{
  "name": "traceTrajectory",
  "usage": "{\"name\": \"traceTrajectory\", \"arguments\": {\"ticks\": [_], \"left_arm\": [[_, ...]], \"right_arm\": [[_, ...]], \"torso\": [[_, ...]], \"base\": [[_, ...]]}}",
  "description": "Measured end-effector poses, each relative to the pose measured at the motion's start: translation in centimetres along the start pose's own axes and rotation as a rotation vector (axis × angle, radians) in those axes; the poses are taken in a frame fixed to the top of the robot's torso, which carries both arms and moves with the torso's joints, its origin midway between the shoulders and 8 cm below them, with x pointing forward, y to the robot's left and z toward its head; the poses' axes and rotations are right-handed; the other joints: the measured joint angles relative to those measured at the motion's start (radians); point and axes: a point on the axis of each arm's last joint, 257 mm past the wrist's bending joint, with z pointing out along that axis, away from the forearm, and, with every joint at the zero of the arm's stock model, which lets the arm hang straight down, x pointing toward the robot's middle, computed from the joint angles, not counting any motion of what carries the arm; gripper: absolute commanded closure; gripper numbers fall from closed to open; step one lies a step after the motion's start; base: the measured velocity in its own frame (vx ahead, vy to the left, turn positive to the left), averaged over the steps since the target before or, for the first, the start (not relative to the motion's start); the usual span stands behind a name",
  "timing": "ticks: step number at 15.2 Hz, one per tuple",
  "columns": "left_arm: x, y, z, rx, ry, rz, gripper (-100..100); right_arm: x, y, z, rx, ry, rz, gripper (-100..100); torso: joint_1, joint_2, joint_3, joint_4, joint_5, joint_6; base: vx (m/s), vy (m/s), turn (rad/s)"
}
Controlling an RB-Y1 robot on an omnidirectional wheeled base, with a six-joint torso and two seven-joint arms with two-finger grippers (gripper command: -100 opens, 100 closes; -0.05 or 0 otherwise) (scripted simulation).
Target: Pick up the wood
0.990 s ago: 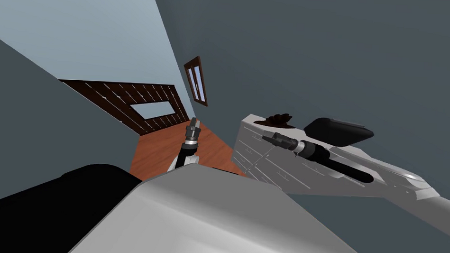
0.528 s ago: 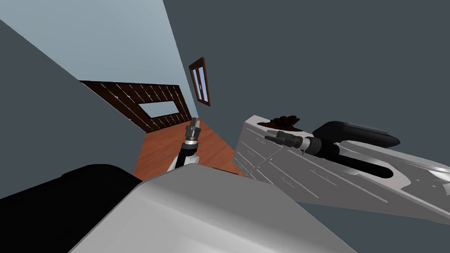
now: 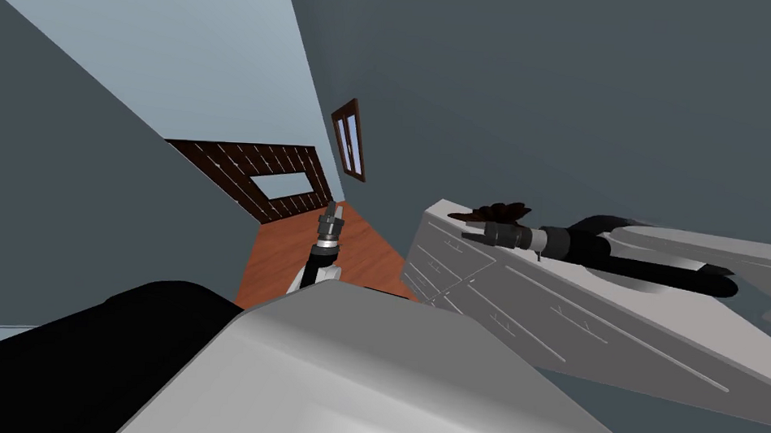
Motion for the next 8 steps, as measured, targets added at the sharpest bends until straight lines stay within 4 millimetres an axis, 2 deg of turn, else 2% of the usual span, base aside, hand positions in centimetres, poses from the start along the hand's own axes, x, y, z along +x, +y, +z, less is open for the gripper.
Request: {"name": "traceTrajectory", "arguments": {"ticks": [6, 8], "left_arm": [[0.0, 0.0, 0.0, 0.000, 0.000, 0.000, 0], [0.0, 0.0, 0.0, 0.000, 0.000, 0.000, 0]], "right_arm": [[-0.3, -1.8, -2.3, 0.049, 0.135, -0.064, -100], [-0.3, -2.4, -3.2, 0.067, 0.178, -0.080, -100]], "torso": [[0.000, 0.000, 0.000, 0.000, 0.000, 0.000], [-0.001, -0.001, 0.000, 0.000, 0.000, 0.001]], "base": [[0.034, -0.003, 0.109], [0.030, -0.008, 0.031]]}}
